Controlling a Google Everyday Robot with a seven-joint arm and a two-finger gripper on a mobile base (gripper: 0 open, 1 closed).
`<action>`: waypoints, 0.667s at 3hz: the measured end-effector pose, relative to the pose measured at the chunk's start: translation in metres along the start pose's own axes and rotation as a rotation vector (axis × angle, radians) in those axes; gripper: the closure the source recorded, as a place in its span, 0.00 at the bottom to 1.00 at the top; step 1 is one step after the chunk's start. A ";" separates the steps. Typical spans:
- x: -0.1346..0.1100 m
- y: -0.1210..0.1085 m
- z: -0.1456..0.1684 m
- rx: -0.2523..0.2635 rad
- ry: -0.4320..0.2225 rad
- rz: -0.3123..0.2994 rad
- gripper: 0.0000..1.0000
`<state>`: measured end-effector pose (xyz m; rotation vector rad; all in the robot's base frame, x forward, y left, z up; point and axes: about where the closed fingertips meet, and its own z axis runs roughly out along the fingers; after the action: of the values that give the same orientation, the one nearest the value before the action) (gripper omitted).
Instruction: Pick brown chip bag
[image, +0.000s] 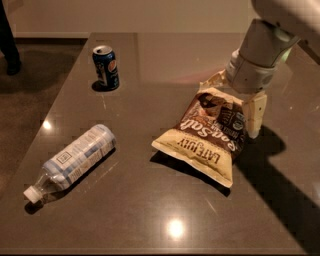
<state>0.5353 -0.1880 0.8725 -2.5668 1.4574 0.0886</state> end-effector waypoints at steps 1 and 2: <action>-0.004 -0.005 0.009 -0.029 0.002 -0.057 0.00; -0.008 -0.009 0.016 -0.059 0.009 -0.102 0.17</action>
Offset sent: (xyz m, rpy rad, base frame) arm -0.0090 0.0150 -0.0166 -0.0882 0.0924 0.1689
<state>0.5394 -0.1740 0.8593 -2.6871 1.3436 0.1072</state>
